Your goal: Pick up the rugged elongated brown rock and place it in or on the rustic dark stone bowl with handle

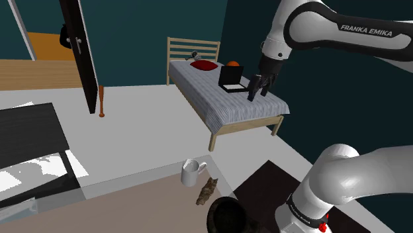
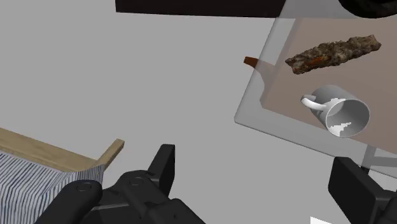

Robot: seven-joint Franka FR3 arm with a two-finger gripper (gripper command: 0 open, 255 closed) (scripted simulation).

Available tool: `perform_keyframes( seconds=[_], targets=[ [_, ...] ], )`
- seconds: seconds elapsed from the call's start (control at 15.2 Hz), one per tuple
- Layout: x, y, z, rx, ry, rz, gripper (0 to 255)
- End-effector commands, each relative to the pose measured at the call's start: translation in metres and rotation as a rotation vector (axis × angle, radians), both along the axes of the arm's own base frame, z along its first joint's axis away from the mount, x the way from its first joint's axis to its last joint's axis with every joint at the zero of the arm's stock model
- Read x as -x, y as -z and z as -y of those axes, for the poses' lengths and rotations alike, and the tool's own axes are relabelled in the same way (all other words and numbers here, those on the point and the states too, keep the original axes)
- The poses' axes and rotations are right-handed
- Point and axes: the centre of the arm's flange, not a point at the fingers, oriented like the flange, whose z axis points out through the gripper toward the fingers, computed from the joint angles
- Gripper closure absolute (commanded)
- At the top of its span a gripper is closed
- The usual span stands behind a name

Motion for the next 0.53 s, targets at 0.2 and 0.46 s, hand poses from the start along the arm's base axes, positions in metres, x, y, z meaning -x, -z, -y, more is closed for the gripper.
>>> perform_keyframes(
  seconds=[0.2, 0.46],
  targets=[
    [0.01, 0.035, -0.013, -0.015, 0.106, -0.003, 0],
    [0.022, 0.082, -0.032, -0.035, 0.247, -0.008, 0]
  ],
)
